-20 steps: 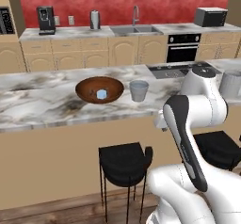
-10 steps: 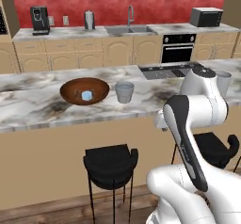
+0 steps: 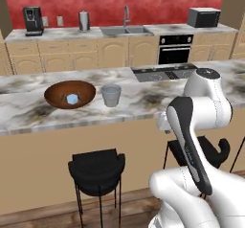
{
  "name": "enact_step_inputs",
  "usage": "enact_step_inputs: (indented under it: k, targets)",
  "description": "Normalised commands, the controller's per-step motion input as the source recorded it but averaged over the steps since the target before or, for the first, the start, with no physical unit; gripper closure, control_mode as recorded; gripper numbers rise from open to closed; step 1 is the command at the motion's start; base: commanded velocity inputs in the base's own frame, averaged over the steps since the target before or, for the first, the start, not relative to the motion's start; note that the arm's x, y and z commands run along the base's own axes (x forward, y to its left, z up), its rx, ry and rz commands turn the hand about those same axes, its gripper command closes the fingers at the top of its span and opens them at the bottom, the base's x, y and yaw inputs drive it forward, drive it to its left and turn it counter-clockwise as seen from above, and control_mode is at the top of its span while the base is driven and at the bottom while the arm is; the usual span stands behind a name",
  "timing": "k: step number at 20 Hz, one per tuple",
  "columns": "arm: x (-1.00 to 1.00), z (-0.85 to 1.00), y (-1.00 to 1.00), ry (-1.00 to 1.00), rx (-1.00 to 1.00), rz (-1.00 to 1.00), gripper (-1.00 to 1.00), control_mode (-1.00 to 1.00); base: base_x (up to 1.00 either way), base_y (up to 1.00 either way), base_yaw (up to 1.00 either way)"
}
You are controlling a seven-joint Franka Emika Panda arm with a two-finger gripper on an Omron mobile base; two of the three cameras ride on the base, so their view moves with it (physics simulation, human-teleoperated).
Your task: There are four ice cubes in the ice bowl. Place two ice cubes in each glass of water.
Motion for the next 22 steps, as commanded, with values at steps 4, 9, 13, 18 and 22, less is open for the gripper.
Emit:
enact_step_inputs:
  k: [4,9,13,18,22]
  targets:
    - [0.00,0.00,0.00,0.00,0.00,0.00,-1.00,1.00,0.27,-0.07,-0.02]
    - [0.00,0.00,0.00,0.00,0.00,0.00,-1.00,1.00,0.35,-0.08,-0.03]
    - [0.00,0.00,0.00,0.00,0.00,0.00,-1.00,1.00,0.40,-0.20,-0.02]
    - [0.00,0.00,0.00,0.00,0.00,0.00,-1.00,1.00,0.35,-0.22,0.00]
    - [0.00,0.00,0.00,0.00,0.00,0.00,-1.00,1.00,0.32,-0.26,0.00]
